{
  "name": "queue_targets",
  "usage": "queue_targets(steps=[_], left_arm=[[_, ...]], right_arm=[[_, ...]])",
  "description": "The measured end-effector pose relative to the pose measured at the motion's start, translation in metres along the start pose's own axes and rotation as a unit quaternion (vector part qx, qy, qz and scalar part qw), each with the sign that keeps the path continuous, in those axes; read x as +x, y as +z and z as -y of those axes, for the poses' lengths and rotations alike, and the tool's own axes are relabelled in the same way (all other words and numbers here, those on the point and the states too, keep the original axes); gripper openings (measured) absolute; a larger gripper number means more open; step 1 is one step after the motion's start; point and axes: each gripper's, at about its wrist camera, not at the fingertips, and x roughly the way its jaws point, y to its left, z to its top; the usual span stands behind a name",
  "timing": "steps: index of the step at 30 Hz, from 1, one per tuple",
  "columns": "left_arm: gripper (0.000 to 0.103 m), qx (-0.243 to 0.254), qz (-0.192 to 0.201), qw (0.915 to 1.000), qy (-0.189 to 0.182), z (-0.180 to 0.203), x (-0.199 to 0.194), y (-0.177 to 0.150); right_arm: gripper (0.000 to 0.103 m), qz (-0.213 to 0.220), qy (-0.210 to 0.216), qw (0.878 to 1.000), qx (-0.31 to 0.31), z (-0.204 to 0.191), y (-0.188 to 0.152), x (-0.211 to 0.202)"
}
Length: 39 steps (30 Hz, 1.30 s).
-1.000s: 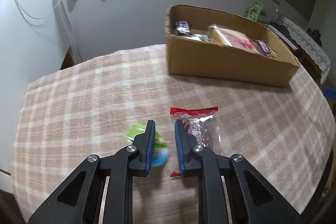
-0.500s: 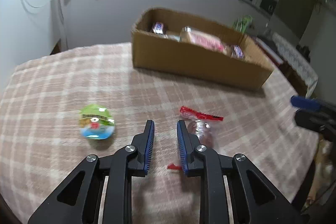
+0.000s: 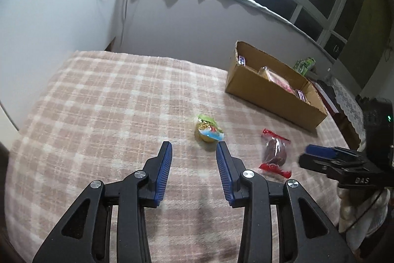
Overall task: Organize snacks
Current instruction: 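Grasp the green candy pouch with the left gripper while the right grasps the bagged pastry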
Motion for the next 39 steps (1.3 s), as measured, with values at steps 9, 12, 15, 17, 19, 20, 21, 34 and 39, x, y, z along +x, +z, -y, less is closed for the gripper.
queue_targets(steps=[9,12,15,17,19,20,21,34,39], left_arm=[[0.035,0.032,-0.023,0.9992,-0.009,0.016,0.022,0.002],[0.035,0.041,-0.030,0.9987,-0.007,0.020,0.031,0.003],[0.035,0.044,-0.034,0.9984,-0.004,0.023,0.040,0.007],[0.035,0.054,-0.036,0.9979,0.005,0.026,0.047,0.009],[0.035,0.061,-0.042,0.9972,0.011,0.028,0.055,0.011],[0.035,0.065,-0.045,0.9968,0.014,0.028,0.059,0.011],[0.035,0.070,-0.048,0.9962,0.020,0.030,0.063,0.011],[0.036,0.093,-0.060,0.9926,0.049,0.034,0.085,0.014],[0.031,0.086,-0.056,0.9937,0.044,0.030,0.085,0.015]], right_arm=[[0.081,-0.023,-0.051,0.997,-0.059,-0.030,0.014,0.041],[0.081,-0.028,-0.060,0.995,-0.077,-0.031,0.018,0.044],[0.081,-0.035,-0.078,0.992,-0.094,-0.029,0.020,0.047],[0.081,-0.037,-0.083,0.991,-0.095,-0.025,0.022,0.048],[0.081,-0.037,-0.079,0.992,-0.087,-0.019,0.022,0.047],[0.081,-0.038,-0.077,0.993,-0.083,-0.017,0.023,0.047],[0.081,-0.038,-0.076,0.993,-0.081,-0.017,0.024,0.046],[0.064,-0.042,-0.087,0.992,-0.076,-0.014,0.028,0.062],[0.049,-0.040,-0.089,0.992,-0.076,-0.008,0.027,0.055]])
